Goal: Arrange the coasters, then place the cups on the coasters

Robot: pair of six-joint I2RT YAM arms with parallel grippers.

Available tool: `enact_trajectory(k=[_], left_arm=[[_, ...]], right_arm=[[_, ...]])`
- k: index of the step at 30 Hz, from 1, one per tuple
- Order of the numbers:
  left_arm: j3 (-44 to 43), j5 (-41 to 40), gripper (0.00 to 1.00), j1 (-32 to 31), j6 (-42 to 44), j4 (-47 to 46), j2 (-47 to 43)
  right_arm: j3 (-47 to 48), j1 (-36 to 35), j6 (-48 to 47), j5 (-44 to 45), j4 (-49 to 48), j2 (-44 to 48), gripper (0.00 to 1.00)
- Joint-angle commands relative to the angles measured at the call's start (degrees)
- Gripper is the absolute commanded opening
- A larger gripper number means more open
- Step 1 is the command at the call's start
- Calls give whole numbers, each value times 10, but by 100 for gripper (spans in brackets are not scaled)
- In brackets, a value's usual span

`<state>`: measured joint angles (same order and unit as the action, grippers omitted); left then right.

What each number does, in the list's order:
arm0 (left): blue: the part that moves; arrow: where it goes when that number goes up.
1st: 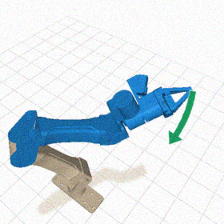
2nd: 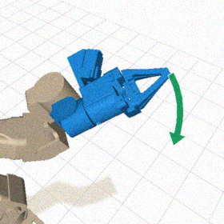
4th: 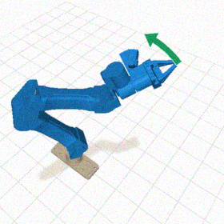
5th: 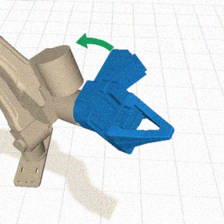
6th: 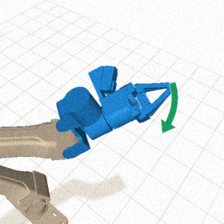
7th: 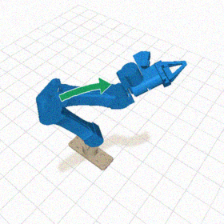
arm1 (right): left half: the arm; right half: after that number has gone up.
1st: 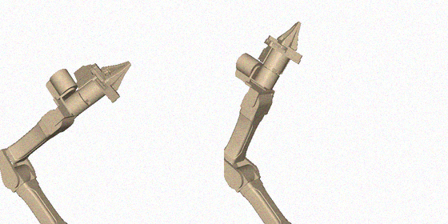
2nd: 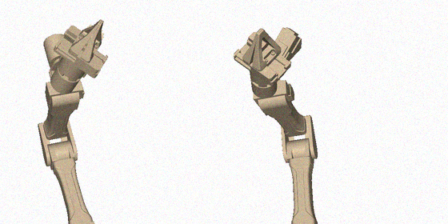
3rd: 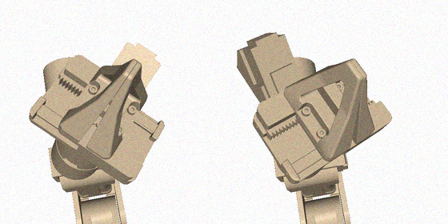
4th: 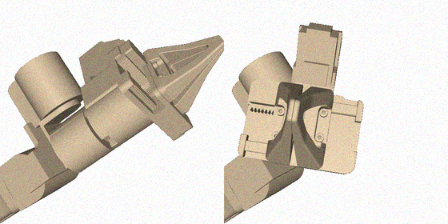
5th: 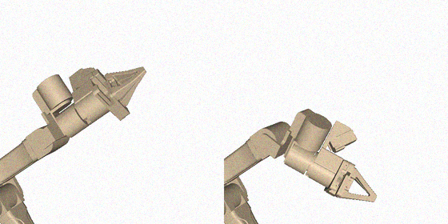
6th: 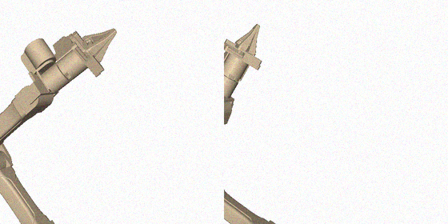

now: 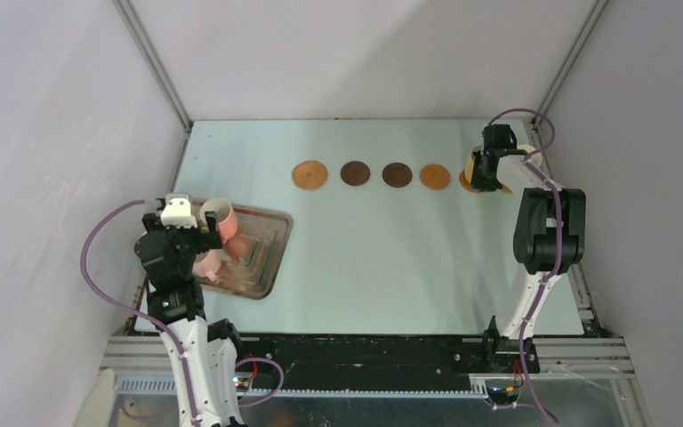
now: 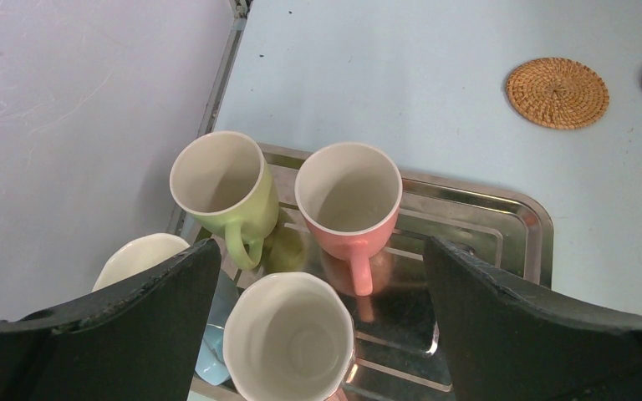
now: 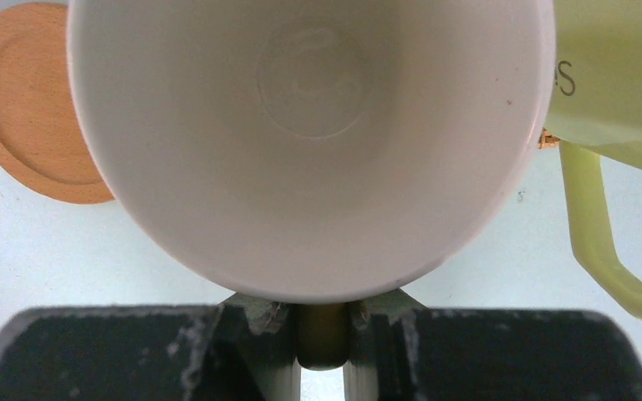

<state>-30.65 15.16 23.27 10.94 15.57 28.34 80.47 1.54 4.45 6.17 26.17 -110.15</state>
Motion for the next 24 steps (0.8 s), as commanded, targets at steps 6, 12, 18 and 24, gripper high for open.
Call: enact_trajectory(k=[6,12,18,24], left_arm=[[-3,0,98,5,-2,-12,-6],[-3,1,98,5,-1,-10,-7],[-2,2,98,5,0,-10,-7],[-2,3,98,5,1,-9,-4]], right_arm=[[26,-6,-3,19,-20,12,0],[32,-7,-6,19,-12,3,0],[39,-8,-12,17,-3,-2,7],[44,-11,-16,11,4,-5,30]])
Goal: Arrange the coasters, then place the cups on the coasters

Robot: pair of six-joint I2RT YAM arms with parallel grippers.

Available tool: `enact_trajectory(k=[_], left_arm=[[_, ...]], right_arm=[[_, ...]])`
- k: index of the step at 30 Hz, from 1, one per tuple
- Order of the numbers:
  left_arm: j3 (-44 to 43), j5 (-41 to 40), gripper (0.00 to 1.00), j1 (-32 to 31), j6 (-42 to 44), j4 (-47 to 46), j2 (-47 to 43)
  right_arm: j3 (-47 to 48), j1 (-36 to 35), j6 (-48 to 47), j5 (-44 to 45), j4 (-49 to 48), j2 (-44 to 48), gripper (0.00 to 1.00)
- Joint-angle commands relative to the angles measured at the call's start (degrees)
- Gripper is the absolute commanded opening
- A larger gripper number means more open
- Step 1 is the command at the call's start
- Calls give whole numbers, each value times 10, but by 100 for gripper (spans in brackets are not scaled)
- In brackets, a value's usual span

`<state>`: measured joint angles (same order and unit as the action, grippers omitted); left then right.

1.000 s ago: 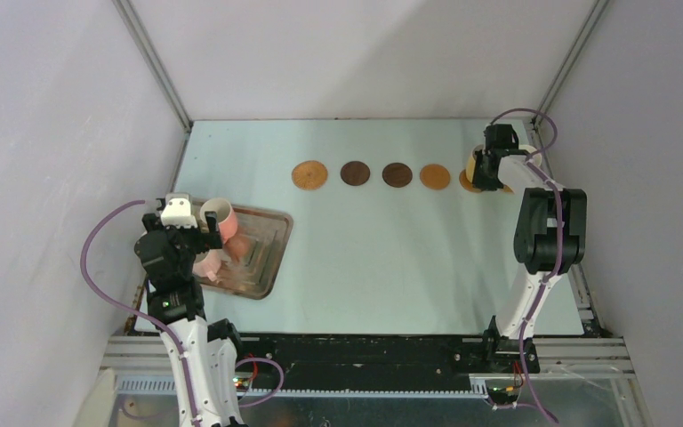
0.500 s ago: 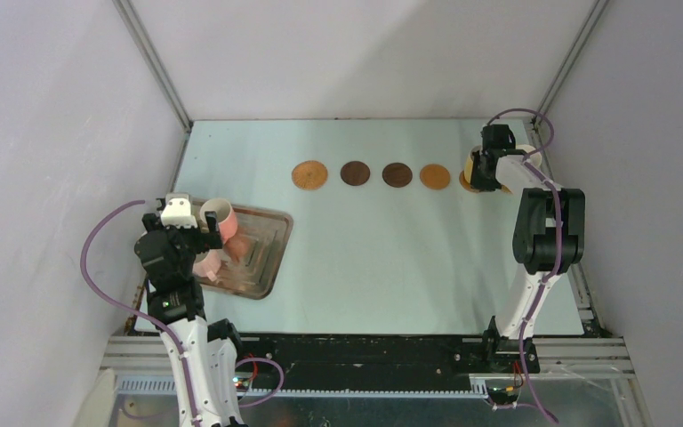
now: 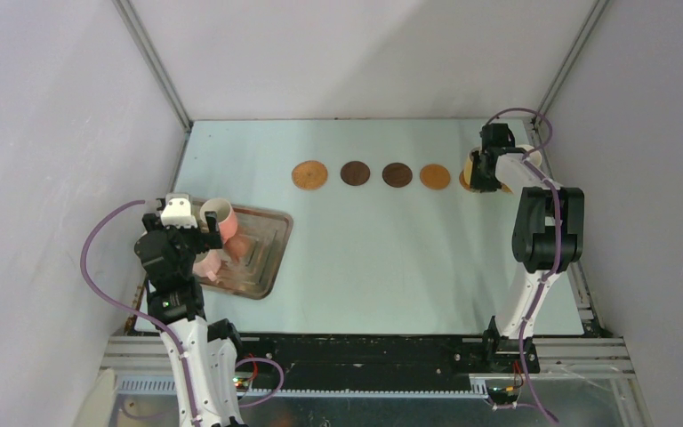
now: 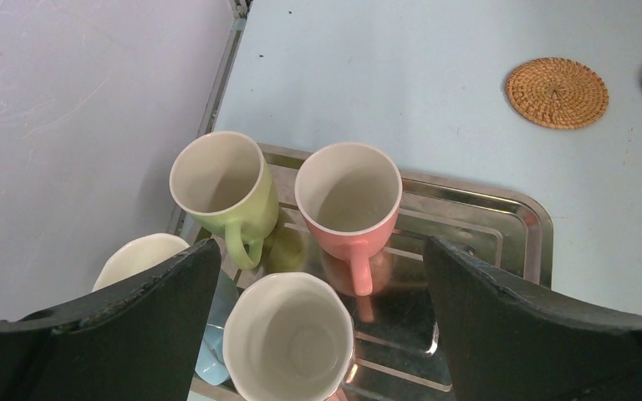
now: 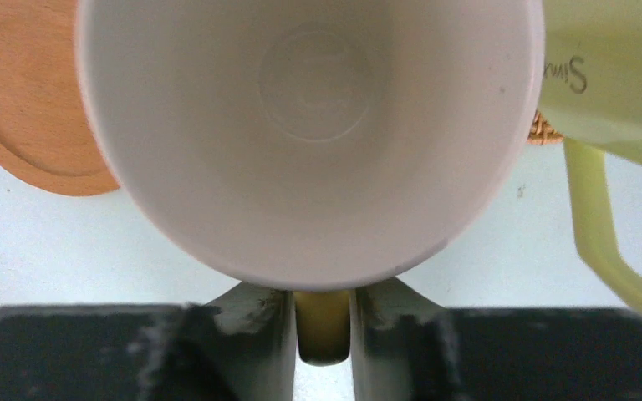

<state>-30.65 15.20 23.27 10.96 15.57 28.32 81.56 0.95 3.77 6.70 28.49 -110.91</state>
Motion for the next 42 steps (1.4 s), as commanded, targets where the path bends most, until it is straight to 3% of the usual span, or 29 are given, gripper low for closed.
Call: enact_trajectory(k=[1,8,18,19,25,30,31,42], left_arm=[[-2,4,98,5,2,-9,-4],[-2,6,98,4,4,-9,-2],[-2,8,98,5,4,-8,-2],[-2,8,98,6,4,-9,-2],[-2,8,98,5,5,-8,-3],[-2,9,98,6,5,-8,-4],[-2,8,98,5,4,-7,-4],[-2,8,98,5,4,-7,-2]], right_arm=[[35,-5,-9,6,-19,3,33],[38,-7,-14,6,-11,6,55],[40,-8,-17,18,-9,17,65],[40,-8,-18,24,-9,18,71],[40,-29,-28,45,-9,30,87],[47,-40,-34,66,-2,39,91],[48,-40,-34,69,-1,42,97],[48,-55,-64,142,-13,113,99]])
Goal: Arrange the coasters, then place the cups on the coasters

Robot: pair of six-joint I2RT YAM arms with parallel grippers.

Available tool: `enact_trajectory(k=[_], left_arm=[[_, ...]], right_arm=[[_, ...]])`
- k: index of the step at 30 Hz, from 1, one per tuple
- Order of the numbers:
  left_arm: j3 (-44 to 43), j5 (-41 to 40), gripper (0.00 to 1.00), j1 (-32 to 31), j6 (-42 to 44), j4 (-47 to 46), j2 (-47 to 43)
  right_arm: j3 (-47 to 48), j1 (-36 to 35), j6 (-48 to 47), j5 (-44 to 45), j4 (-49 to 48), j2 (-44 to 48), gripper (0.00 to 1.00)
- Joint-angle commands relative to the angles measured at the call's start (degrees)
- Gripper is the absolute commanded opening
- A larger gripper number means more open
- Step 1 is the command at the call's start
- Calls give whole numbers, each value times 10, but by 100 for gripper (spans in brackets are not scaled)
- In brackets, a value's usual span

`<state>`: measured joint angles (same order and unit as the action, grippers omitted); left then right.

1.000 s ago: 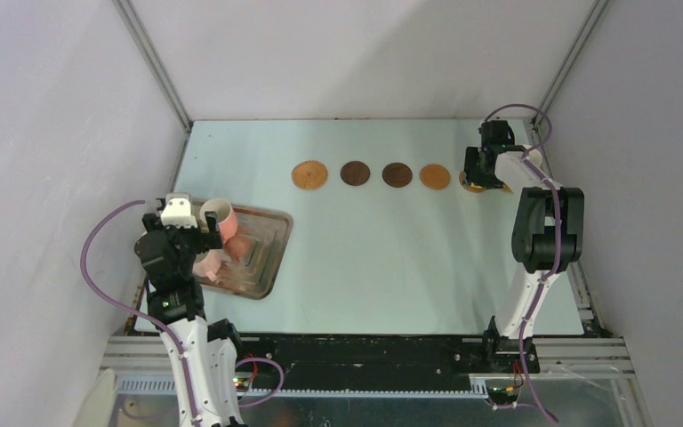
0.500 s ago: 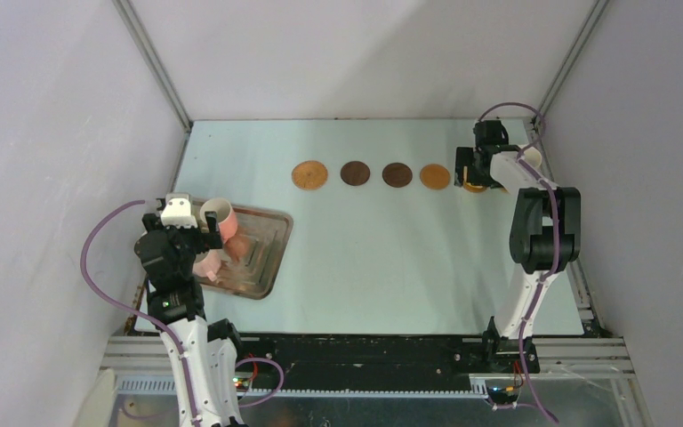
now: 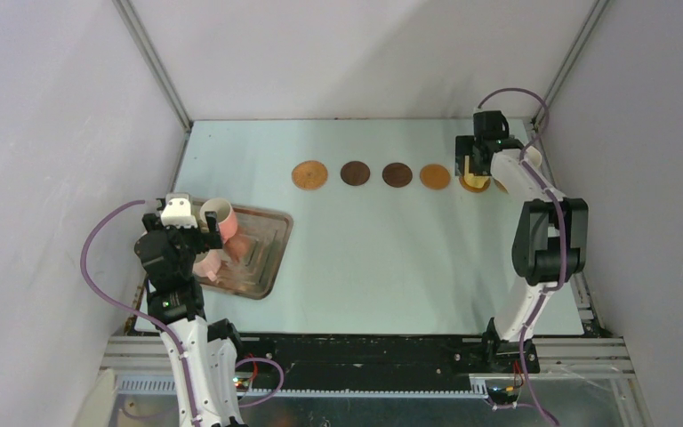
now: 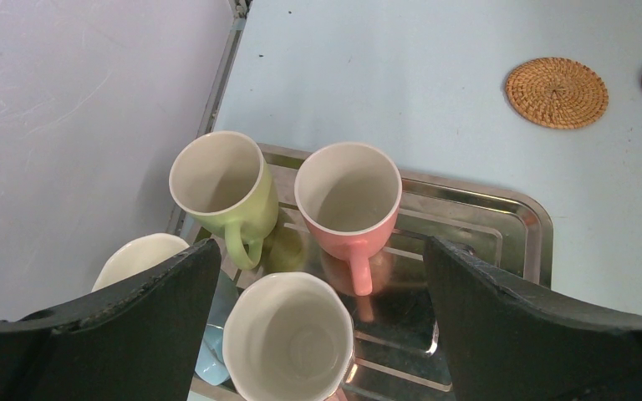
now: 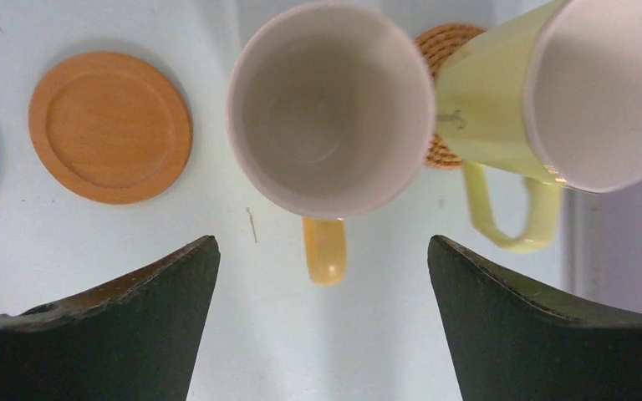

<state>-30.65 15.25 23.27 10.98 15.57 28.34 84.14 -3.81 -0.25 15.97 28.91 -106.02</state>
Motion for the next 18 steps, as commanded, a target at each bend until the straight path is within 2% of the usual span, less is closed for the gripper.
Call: enact_trajectory(k=[1,5,9,14,18], left_arm=[[-3,8,98,5,4,-8,-2],[-3,9,98,5,2,-8,3],[-4,8,98,6,3,-8,7],[-2,2,98,5,2,-11,8],[0,2,98,5,1,-15,17]], right_arm=[[17,-13,-30,56,-27,73,99],[-25,-41,-49,8,-78,156,100],[-55,-106,-62,-41,-105,198,99],[-56,-232,-78,-66,-110,189,99],[-56,-330,-103,-24,-121,159,99]])
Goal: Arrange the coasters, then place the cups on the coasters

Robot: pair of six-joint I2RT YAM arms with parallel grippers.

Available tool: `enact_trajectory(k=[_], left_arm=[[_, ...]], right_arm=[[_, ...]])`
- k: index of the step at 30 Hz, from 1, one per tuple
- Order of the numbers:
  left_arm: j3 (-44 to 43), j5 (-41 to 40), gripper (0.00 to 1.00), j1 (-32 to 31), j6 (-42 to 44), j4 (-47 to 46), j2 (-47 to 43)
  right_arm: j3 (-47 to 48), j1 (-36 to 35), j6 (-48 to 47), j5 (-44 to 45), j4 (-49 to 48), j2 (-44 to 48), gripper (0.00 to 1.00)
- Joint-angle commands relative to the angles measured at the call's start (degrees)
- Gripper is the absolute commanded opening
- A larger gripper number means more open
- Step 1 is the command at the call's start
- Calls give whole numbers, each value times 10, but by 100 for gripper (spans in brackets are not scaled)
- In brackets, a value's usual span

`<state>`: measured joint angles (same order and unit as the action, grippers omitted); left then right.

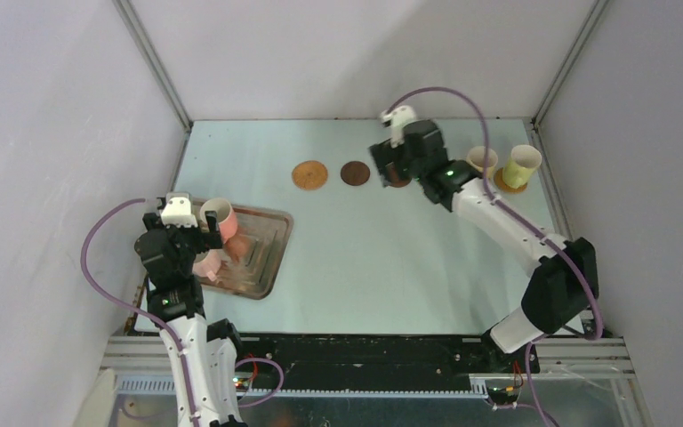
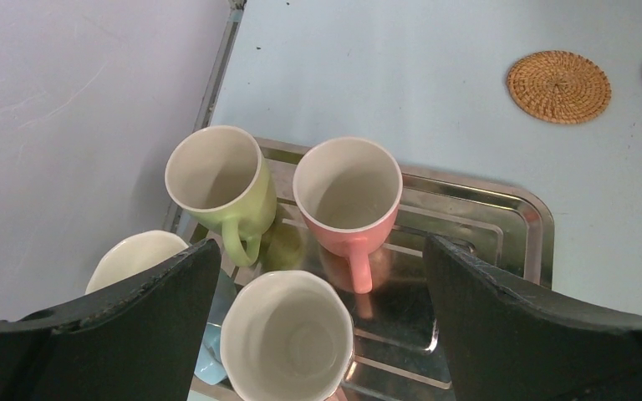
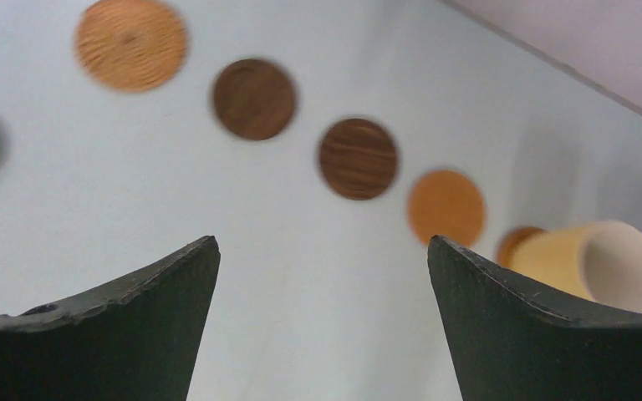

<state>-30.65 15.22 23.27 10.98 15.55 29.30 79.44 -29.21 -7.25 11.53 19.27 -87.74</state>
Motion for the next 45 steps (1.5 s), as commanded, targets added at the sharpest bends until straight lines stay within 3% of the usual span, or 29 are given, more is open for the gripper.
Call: enact_trajectory(k=[1,8,15,33,39,45], left_arm=[[0,2,98,5,0,-16,10],[-18,-11,98,5,-15,-23,26],[-71,44,98,4,25,21,79],[-94,139,98,-6,120,63,186],[-107,97,100,-61,147,69,231],[-144,44,89,-63,114,61,311]], right_arm=[[-6,-103,-36,26,-25,-36,100],[29,-159,3,-28,32,-105,100],[32,-146,32,-69,49,-125,99],[32,-107,50,-88,54,-136,98],[41,-108,55,-91,65,-154,98],[42,-108,56,-93,67,-153,97]])
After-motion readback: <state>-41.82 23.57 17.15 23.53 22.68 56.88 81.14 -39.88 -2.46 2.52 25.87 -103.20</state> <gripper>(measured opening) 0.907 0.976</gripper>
